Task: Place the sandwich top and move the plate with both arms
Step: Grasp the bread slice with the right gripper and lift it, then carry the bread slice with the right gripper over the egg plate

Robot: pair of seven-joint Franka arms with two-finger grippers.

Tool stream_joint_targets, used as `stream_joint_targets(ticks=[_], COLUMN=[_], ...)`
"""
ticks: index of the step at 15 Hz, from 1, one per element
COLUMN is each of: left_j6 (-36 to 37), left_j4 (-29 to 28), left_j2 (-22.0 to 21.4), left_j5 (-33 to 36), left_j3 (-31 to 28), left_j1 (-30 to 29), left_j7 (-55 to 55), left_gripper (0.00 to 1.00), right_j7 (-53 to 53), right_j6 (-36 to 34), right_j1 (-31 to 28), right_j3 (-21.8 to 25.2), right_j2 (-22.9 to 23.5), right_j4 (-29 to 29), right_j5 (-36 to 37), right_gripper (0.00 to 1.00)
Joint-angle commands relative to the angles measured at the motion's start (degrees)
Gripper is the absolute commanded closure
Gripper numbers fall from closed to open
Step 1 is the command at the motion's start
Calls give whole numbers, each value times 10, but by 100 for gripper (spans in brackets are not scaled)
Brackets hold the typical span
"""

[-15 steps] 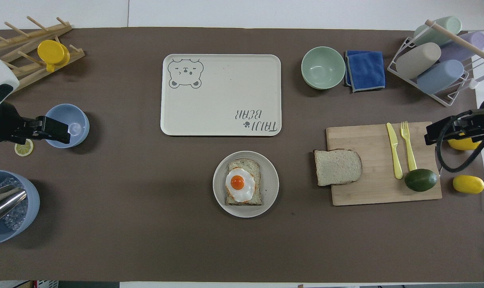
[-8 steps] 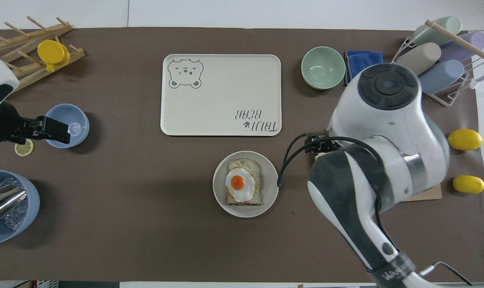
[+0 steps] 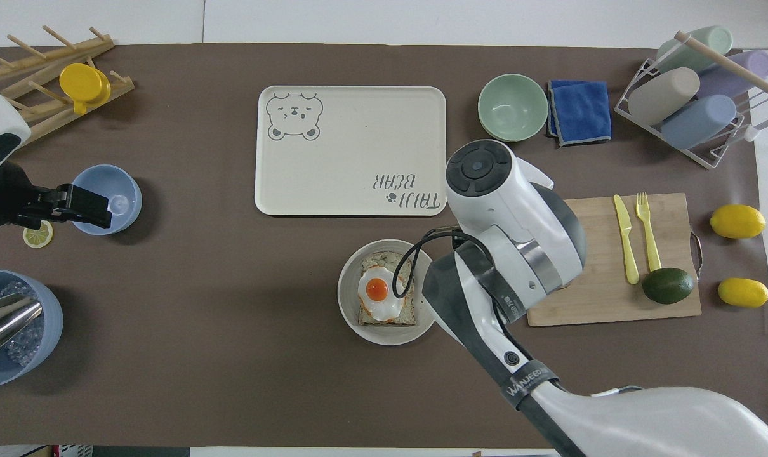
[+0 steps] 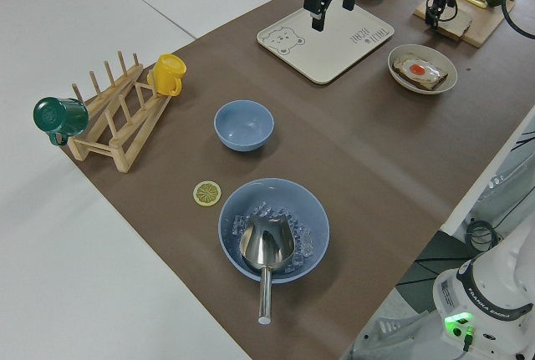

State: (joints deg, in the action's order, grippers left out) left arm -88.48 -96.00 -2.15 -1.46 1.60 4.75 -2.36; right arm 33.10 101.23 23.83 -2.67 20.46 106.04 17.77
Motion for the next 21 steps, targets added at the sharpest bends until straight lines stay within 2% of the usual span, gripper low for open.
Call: stream_joint_targets(ticks=[1, 8, 9, 12, 14, 15, 17, 19, 21], left_j6=[10, 10, 10, 10, 10, 10, 10, 10, 10], left_j4=[9, 8, 8, 8, 8, 8, 9, 9, 8], left_j2=[4, 4, 4, 4, 4, 4, 4, 4, 4], left_j5=[7, 7, 7, 7, 7, 7, 7, 7, 7], left_j3=[4, 4, 4, 4, 4, 4, 4, 4, 4], left_j1=[-6, -6, -6, -6, -6, -6, -6, -6, -6], left_j7=[-3, -3, -3, -3, -3, -3, -3, -3, -3], left_gripper=[0, 0, 0, 0, 0, 0, 0, 0, 0], right_j7=[5, -10, -14, -25, -24, -24, -25, -26, -27], right_j6=[23, 33, 30, 23, 25, 29, 28, 25, 17], right_j1=[11, 10, 11, 13, 14, 14, 14, 15, 24], right_j3=[-1, -1, -1, -1, -2, -2, -2, -2, -5], right_j2=[-23, -37, -37, -39, -43, -44, -44, -43, -41], right_j4=[47, 86, 87, 92, 102, 107, 107, 103, 88], right_j5=[16, 50, 51, 53, 53, 53, 53, 53, 53], right_gripper=[0, 0, 4, 26, 30, 36, 57, 100, 100])
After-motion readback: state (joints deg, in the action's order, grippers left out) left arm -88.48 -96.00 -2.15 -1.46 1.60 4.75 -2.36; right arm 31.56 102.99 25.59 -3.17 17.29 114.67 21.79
